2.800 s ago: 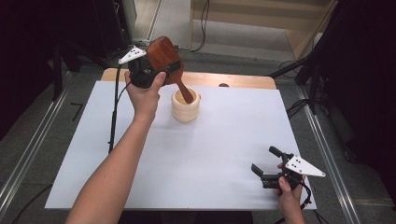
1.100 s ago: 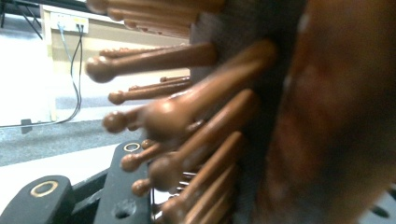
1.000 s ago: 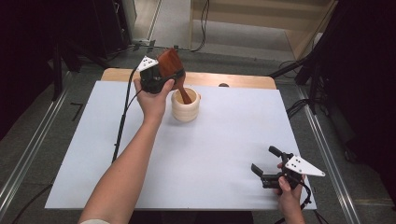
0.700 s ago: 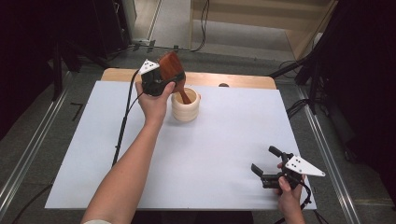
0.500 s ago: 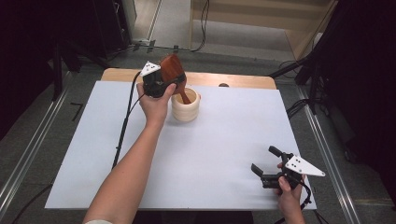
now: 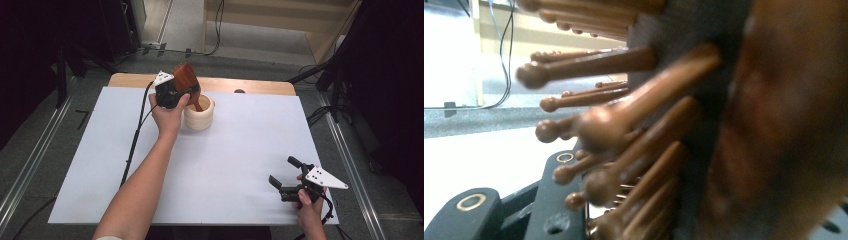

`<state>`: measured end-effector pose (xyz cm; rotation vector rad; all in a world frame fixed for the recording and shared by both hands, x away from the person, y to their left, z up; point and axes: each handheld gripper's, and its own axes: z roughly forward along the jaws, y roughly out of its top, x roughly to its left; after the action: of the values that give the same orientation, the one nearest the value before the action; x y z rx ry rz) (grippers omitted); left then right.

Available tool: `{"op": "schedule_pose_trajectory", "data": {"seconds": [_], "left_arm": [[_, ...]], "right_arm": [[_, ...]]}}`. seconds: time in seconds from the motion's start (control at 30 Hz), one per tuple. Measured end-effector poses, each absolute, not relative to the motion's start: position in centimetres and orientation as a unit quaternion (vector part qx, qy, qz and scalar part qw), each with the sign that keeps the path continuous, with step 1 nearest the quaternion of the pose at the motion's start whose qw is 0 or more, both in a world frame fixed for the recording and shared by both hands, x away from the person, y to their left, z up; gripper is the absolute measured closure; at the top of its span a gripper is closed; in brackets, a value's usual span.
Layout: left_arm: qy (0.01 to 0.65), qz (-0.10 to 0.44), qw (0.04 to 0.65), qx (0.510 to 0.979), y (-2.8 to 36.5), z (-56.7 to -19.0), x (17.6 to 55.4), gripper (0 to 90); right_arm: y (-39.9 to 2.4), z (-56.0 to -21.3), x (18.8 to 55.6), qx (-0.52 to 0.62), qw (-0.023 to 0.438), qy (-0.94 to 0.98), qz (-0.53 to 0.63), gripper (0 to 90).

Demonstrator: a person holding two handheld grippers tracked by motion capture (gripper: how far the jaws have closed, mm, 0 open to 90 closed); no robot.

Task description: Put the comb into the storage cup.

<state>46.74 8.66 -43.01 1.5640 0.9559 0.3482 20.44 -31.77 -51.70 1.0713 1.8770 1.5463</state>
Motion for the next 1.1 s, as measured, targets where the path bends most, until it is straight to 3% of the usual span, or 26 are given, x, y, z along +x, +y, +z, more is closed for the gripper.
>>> {"op": "schedule_pose_trajectory", "data": {"seconds": [1.1], "left_arm": [[0.447, 0.130, 0.603, 0.647, 9.1, -44.4, 46.7, 48.7]], "right_arm": [[-31.7, -51.7, 20.5, 0.392, 0.240, 0.688, 0.562, 0.0]]}}
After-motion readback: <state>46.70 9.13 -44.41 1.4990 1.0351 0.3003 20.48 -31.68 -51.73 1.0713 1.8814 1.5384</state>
